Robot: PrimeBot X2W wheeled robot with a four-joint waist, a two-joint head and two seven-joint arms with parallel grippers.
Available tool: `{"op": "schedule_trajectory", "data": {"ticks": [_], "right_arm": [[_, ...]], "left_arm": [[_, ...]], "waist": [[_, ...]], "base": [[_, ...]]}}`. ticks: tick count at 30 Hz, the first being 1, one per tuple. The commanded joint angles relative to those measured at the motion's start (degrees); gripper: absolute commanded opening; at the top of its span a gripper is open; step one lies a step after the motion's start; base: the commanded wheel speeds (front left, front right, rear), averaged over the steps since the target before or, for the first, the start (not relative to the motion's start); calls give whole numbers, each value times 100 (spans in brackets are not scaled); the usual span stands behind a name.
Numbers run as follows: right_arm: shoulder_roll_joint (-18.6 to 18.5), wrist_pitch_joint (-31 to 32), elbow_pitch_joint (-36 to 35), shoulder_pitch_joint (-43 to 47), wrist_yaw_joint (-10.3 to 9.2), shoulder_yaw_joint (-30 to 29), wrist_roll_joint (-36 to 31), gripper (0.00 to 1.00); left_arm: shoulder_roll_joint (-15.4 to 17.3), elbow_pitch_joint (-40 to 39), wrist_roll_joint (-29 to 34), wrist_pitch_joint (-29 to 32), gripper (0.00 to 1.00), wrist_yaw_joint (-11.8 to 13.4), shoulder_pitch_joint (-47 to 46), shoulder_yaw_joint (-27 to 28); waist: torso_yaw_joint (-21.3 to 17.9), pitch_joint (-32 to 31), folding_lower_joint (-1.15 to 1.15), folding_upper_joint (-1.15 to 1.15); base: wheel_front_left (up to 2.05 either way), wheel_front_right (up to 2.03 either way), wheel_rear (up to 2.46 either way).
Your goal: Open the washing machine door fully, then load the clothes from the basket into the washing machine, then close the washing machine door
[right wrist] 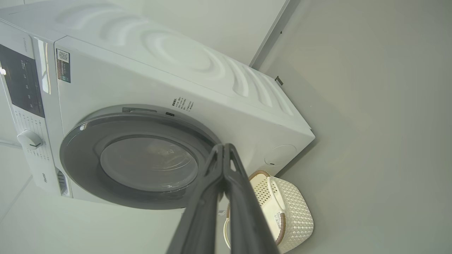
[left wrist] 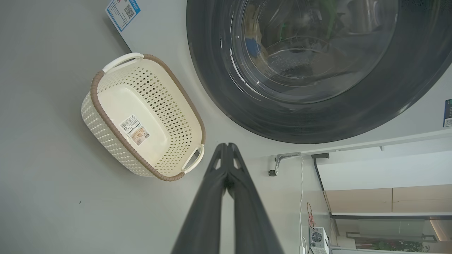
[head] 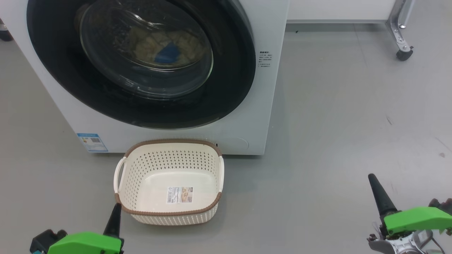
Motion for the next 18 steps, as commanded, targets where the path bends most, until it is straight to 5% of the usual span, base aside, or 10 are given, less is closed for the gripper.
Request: {"op": "schedule_trajectory", "data": {"ticks": [1, 18], "right_arm": [[-135, 17, -140, -353, 14, 37, 185, 0], [-143, 102, 58, -568, 17, -41, 1212, 0]], "left_arm": [[30, -213, -154, 49, 0, -90, -322, 228], [-59, -226, -1062, 295, 0, -302, -354, 625]], "waist": [[0, 1, 0, 0], [1, 8, 0, 0]], "base": [[0, 0, 0], [0, 0, 0]]}}
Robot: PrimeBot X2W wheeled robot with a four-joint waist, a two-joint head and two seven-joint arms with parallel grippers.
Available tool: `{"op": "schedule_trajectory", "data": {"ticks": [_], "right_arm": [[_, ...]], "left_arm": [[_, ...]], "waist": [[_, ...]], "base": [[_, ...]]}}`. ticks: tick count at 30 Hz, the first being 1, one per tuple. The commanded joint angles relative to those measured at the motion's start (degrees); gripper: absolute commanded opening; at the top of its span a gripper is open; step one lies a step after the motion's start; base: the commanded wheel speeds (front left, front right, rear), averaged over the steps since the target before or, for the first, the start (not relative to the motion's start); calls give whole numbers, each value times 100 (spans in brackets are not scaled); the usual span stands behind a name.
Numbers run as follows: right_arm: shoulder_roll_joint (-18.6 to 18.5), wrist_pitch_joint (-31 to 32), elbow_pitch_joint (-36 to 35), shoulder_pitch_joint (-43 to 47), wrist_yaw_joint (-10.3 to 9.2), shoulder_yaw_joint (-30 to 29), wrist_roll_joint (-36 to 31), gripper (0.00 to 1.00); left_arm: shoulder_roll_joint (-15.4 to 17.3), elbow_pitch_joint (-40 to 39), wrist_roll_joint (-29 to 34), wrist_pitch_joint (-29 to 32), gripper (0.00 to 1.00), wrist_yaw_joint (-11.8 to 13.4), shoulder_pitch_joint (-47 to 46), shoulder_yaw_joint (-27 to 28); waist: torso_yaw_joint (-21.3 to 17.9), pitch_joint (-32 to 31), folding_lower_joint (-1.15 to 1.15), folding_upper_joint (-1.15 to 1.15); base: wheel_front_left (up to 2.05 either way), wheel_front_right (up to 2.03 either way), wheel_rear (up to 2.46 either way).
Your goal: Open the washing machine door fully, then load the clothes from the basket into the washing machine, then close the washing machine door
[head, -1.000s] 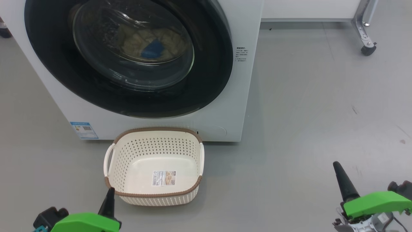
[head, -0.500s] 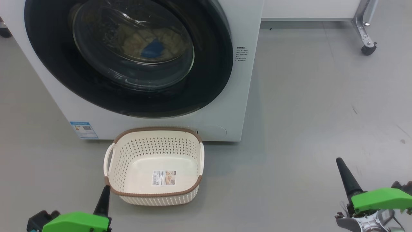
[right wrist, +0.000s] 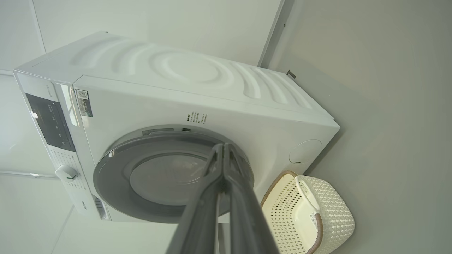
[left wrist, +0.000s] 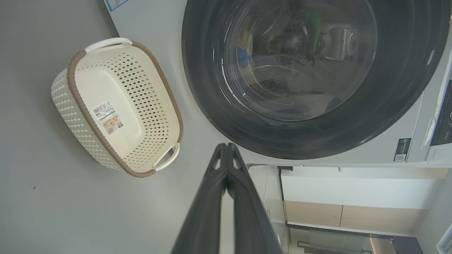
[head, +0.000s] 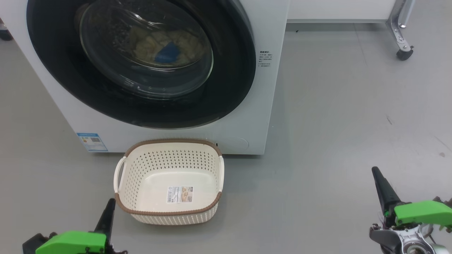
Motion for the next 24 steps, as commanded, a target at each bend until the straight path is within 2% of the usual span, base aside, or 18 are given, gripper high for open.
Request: {"op": "schedule_trajectory", "data": {"ticks": [1, 21, 24], "right_arm": [[-136, 31, -148, -325, 17, 52, 133, 0], [-140, 145, 99, -593, 20, -54, 1410, 0], [-136, 153, 107, -602, 20, -64, 1443, 0]], "left_arm": [[27, -220, -115, 31, 0, -65, -311, 238], [-87, -236, -1247, 342, 0, -330, -352, 737], [-92, -236, -1279, 353, 0, -338, -353, 755]], "waist": [[0, 0, 0, 0], [2, 9, 0, 0], [2, 9, 0, 0]], "base": [[0, 0, 0], [0, 0, 0], [0, 0, 0]]}}
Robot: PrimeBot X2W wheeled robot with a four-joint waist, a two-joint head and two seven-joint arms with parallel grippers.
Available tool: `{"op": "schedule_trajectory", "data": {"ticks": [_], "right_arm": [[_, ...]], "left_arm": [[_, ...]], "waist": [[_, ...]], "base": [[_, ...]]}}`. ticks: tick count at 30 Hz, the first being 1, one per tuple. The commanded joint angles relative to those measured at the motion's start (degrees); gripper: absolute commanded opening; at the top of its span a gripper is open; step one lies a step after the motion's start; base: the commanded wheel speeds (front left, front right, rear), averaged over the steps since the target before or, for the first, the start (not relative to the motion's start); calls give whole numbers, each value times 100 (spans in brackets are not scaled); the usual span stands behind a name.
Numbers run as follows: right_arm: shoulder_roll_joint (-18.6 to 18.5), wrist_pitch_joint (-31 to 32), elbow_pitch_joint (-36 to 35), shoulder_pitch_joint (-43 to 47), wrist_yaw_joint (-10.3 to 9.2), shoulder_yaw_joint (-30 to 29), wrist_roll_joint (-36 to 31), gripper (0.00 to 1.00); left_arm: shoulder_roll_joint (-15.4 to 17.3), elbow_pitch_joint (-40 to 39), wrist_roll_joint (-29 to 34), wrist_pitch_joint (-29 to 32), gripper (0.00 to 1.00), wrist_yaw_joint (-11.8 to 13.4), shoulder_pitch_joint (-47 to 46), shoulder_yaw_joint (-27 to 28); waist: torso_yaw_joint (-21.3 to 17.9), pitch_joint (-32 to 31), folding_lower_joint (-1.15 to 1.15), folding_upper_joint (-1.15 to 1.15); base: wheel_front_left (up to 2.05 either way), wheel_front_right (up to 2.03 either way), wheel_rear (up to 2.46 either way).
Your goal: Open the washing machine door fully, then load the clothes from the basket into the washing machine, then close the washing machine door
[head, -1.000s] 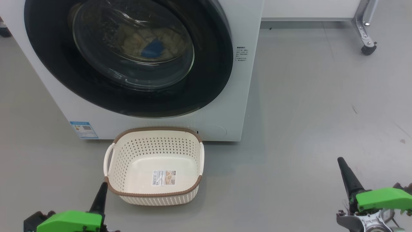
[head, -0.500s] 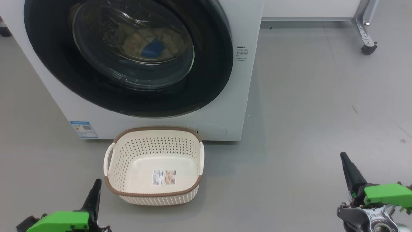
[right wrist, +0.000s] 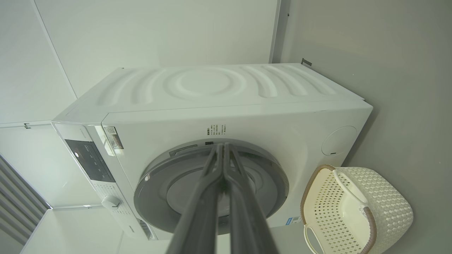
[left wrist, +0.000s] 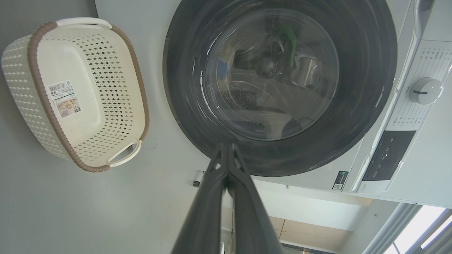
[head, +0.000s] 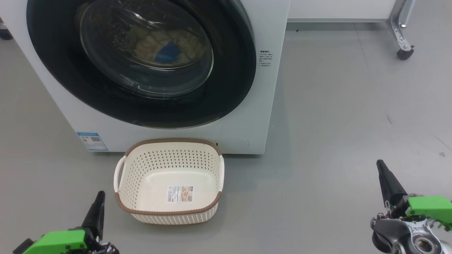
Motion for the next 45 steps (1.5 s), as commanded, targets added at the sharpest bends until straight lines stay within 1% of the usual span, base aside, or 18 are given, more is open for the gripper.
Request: {"op": "schedule_trajectory", "data": {"ticks": [1, 45], "right_arm": [[-122, 39, -175, -325, 20, 75, 35, 0], [-63, 106, -170, -332, 20, -9, -35, 0]], "left_arm": [[48, -206, -31, 31, 0, -42, -284, 219], [23, -206, -2, 59, 0, -42, -287, 255]], "waist": [[0, 0, 0, 0], [0, 0, 0, 0]], "base": [[0, 0, 0], [0, 0, 0]]}}
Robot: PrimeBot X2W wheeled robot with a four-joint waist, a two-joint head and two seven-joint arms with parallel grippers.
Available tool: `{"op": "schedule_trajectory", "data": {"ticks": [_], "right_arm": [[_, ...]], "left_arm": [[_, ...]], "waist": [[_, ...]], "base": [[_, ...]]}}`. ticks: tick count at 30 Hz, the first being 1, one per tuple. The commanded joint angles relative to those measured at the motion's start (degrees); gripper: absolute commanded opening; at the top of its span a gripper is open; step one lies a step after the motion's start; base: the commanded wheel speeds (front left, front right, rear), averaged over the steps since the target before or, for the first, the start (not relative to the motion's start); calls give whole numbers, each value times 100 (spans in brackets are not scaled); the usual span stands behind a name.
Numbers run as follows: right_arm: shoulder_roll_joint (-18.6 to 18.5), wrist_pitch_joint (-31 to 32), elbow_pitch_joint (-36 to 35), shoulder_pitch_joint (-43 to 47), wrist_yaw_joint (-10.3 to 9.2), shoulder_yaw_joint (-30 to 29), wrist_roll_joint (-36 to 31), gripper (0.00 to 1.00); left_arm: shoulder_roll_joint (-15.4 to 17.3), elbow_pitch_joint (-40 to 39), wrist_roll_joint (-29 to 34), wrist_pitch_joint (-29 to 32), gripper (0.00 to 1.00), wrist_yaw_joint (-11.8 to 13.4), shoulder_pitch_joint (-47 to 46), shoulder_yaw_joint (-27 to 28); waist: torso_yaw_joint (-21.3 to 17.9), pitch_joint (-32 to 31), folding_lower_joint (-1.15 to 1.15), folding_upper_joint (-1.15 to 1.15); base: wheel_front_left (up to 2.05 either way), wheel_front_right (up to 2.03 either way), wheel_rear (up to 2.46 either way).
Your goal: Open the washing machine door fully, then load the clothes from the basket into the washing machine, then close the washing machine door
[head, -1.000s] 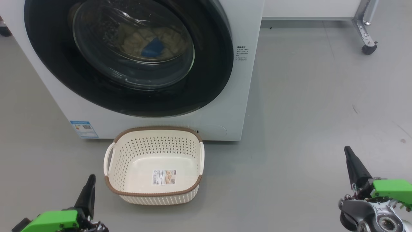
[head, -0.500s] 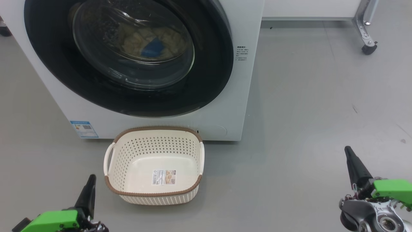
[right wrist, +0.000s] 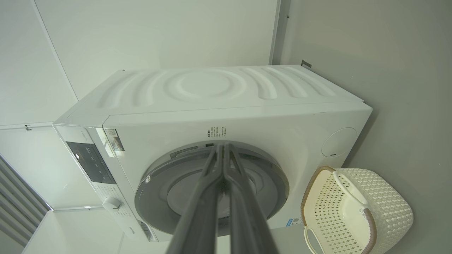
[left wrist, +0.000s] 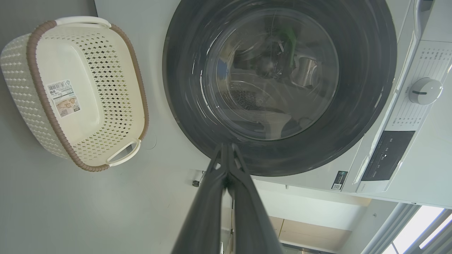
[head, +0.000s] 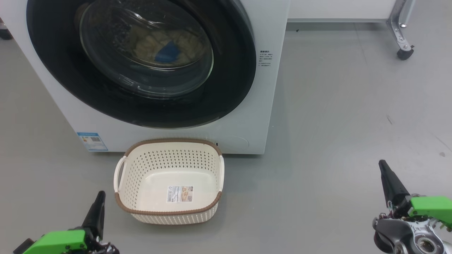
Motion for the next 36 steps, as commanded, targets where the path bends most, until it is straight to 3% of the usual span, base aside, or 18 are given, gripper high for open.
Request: {"op": "schedule_trajectory", "data": {"ticks": [1, 36], "right_arm": [[-64, 49, -181, -317, 20, 84, -30, 0], [-35, 82, -179, -321, 20, 43, -65, 0]], "left_arm": [[48, -206, 1, 32, 0, -42, -287, 232], [37, -206, 14, 45, 0, -42, -288, 248]], "waist": [[0, 0, 0, 0], [0, 0, 0, 0]], "base": [[0, 0, 0], [0, 0, 0]]}}
